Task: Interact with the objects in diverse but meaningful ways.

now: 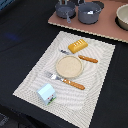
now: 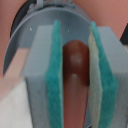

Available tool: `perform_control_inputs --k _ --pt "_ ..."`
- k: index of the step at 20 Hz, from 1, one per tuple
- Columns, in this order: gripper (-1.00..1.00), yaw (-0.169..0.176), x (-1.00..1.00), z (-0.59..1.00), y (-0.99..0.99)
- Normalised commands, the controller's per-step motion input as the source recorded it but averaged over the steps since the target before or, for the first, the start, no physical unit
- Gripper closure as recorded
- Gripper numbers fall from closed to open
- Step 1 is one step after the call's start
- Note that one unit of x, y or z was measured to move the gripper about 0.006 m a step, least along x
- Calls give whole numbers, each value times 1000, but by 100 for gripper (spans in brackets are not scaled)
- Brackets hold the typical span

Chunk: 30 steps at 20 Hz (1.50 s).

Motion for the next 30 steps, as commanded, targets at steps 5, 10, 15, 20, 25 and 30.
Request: perform_control_inputs --k 5,10,15,20,25,30 --pt "100 -32 276 -97 75" --pt "-100 -52 408 -37 0" --pt "-100 -56 298 0 0" --pt "-100 -47 224 138 0" --pt "-100 -41 216 930 13" --pt "-100 -88 333 1000 0"
